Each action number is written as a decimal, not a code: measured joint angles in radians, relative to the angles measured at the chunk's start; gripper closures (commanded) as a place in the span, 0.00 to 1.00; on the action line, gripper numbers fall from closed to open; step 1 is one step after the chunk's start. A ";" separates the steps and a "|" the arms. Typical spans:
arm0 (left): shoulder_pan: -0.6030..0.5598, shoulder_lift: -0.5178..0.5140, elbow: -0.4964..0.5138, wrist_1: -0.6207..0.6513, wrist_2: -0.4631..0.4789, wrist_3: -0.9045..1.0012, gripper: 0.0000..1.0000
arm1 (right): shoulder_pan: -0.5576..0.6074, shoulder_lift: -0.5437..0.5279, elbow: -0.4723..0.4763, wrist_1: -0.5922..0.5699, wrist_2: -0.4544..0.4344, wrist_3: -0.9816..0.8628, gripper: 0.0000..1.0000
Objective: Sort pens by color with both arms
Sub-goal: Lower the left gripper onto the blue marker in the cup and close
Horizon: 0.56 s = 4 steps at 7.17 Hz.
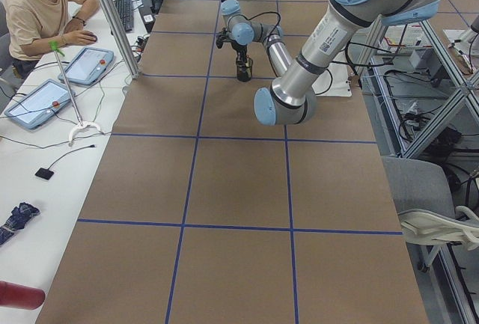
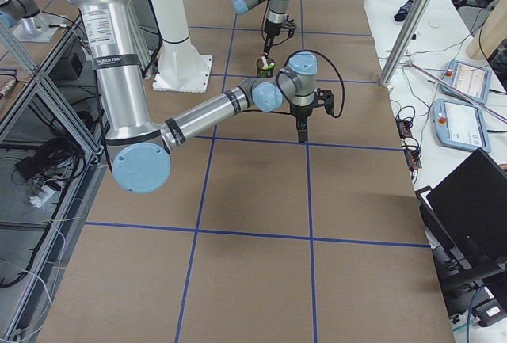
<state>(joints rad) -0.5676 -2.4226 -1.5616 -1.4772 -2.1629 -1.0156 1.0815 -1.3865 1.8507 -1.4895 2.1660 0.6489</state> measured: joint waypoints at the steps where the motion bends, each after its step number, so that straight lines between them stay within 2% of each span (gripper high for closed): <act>1: 0.000 0.000 0.003 0.000 0.000 0.000 0.61 | 0.000 0.000 0.000 0.000 0.000 0.000 0.00; 4: 0.000 0.000 0.004 -0.001 0.000 0.000 0.73 | 0.000 0.000 0.001 0.000 0.000 0.000 0.00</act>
<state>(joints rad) -0.5676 -2.4230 -1.5573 -1.4786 -2.1633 -1.0155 1.0810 -1.3867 1.8513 -1.4895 2.1660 0.6489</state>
